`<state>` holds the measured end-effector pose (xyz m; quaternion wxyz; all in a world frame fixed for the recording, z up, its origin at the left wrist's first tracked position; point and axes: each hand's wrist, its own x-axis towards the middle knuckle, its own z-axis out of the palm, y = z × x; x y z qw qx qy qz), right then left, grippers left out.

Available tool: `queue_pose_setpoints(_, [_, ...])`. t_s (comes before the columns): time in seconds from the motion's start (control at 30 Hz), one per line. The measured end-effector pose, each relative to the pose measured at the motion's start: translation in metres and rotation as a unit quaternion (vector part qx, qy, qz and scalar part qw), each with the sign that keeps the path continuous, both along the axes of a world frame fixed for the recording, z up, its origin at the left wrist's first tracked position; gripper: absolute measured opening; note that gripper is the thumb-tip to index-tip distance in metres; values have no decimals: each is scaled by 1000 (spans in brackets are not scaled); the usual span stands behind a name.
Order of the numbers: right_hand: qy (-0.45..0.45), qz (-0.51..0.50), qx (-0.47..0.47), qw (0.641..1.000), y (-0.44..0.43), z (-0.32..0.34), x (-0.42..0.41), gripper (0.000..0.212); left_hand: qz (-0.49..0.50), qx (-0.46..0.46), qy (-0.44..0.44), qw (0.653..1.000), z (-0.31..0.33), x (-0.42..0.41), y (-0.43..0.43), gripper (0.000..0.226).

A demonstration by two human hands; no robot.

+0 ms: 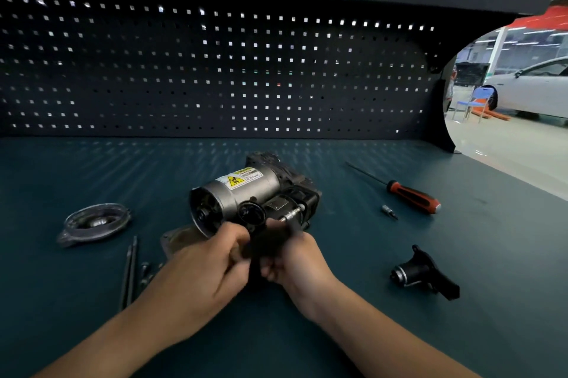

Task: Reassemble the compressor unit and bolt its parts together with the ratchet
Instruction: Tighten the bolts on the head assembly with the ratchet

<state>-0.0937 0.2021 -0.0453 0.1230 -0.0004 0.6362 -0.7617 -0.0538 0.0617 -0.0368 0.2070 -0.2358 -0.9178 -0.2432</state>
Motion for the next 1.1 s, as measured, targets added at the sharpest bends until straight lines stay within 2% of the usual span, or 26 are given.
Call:
queue_pose_setpoints(0.07, [-4,7,6,1000,1,0,-2,41,-5,235,-116,965,-5,-3,7,16])
queue_pose_setpoints(0.13, [-1,8,6,1000,2,1,-3,39,-5,428,-231,874,-3,-6,12,15])
queue_pose_setpoints(0.2, [-8,2,-23,1000,3,2,-3,34,-17,547,-307,779,3,-5,13,16])
queue_pose_setpoints(0.23, [-18,-2,-41,999,4,2,-3,33,-22,550,-317,772,5,-3,13,16])
queue_pose_setpoints(0.27, [-27,-6,-55,998,4,2,-2,32,-27,526,-307,793,3,-3,12,14])
queue_pose_setpoints(0.3, [-33,-10,-62,998,3,1,-1,31,-33,465,-281,839,3,-2,11,10])
queue_pose_setpoints(0.37, [-35,-19,-62,997,1,1,-1,31,-41,234,-151,959,2,-1,6,6])
queue_pose_setpoints(0.4, [-35,-23,-55,998,1,2,-1,32,-32,64,-59,996,2,-2,3,5])
queue_pose_setpoints(0.43, [-37,-24,-46,998,0,2,-1,32,-9,-106,22,994,2,-4,-3,4])
queue_pose_setpoints(0.47, [-40,-20,-39,998,0,2,-2,33,4,-198,84,977,2,-4,-8,11])
queue_pose_setpoints(0.5, [-45,-14,-37,998,0,3,-2,34,14,-225,106,968,1,-3,-9,14])
queue_pose_setpoints(0.53, [-49,-9,-42,998,1,3,-1,34,3,-176,53,983,4,1,-5,10])
queue_pose_setpoints(0.57, [-51,-5,-49,997,2,3,0,33,-9,-62,-18,998,7,6,1,10])
queue_pose_setpoints(0.6, [-51,-4,-56,997,3,3,1,32,-9,79,-65,995,4,5,5,15])
queue_pose_setpoints(0.63, [-52,-8,-62,997,3,4,2,31,-5,212,-129,969,2,3,9,17])
queue_pose_setpoints(0.7, [-57,-28,-76,995,4,5,3,27,12,417,-248,874,1,-2,14,20])
queue_pose_setpoints(0.73, [-61,-38,-85,994,4,6,3,23,19,471,-276,838,0,-4,14,20])
queue_pose_setpoints(0.77, [-67,-45,-94,992,3,6,3,20,19,494,-290,820,-1,-4,14,21])
queue_pose_setpoints(0.8, [-71,-51,-96,992,3,6,3,18,17,484,-286,827,-2,-4,13,21])
queue_pose_setpoints(0.87, [-69,-58,-82,993,2,6,3,17,3,398,-231,888,-5,-3,10,19])
queue_pose_setpoints(0.93, [-65,-66,-70,993,3,6,2,19,-13,236,-133,963,-6,-3,5,17])
queue_pose_setpoints(0.97, [-64,-69,-68,993,4,7,1,21,-17,115,-62,991,-6,-3,1,16])
queue_pose_setpoints(1.0, [-63,-69,-69,993,4,7,0,22,-11,-20,14,1000,-5,-5,-4,11])
queue_pose_setpoints(1.03, [-63,-65,-69,993,5,7,0,23,-11,-133,78,988,-5,-7,-8,9])
queue_pose_setpoints(1.07, [-61,-57,-67,994,5,8,0,23,-16,-201,120,972,-5,-8,-12,14])
queue_pose_setpoints(1.1, [-57,-47,-59,996,5,8,1,24,-20,-225,148,963,-8,-9,-13,17])
